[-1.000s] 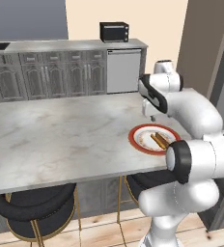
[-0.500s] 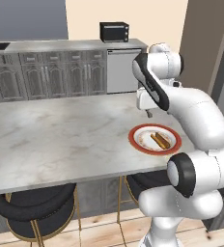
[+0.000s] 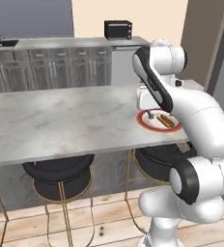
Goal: Move the hot dog bun to the plate on the dining table and place the condiment next to that plate. Then navigate to the fridge and take the sausage and place it on the plate as well.
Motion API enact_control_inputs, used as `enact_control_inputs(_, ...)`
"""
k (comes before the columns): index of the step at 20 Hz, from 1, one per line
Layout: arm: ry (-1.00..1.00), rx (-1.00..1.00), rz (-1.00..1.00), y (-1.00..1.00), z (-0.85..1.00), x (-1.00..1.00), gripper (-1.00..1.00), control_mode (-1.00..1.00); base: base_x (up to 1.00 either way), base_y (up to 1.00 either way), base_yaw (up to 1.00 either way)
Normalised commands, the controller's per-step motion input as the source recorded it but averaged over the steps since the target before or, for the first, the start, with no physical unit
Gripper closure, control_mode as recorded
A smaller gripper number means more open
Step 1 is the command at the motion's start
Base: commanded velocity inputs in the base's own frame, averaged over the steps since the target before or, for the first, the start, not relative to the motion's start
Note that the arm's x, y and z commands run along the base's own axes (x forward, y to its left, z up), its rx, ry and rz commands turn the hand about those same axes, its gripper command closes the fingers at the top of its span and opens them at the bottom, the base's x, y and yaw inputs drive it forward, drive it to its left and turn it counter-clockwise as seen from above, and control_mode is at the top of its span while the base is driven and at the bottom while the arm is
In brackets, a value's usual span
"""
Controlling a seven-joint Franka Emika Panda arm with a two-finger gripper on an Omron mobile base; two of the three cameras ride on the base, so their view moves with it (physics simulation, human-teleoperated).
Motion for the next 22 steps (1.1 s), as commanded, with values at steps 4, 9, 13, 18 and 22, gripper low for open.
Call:
enact_control_inputs(4, 0.00, 0.00, 0.00, 0.00, 0.00, 0.00, -1.00, 1.00, -1.00, 1.00, 0.08)
enact_control_inputs(9, 0.00, 0.00, 0.00, 0.00, 0.00, 0.00, -1.00, 1.00, -0.72, 1.00, 0.18)
enact_control_inputs(13, 0.00, 0.00, 0.00, 0.00, 0.00, 0.00, -1.00, 1.00, -0.44, 1.00, 0.26)
enact_control_inputs(18, 0.00, 0.00, 0.00, 0.00, 0.00, 0.00, -1.00, 1.00, -0.12, 1.00, 0.17)
enact_control_inputs(22, 0.00, 0.00, 0.00, 0.00, 0.00, 0.00, -1.00, 1.00, 0.15, 1.00, 0.01)
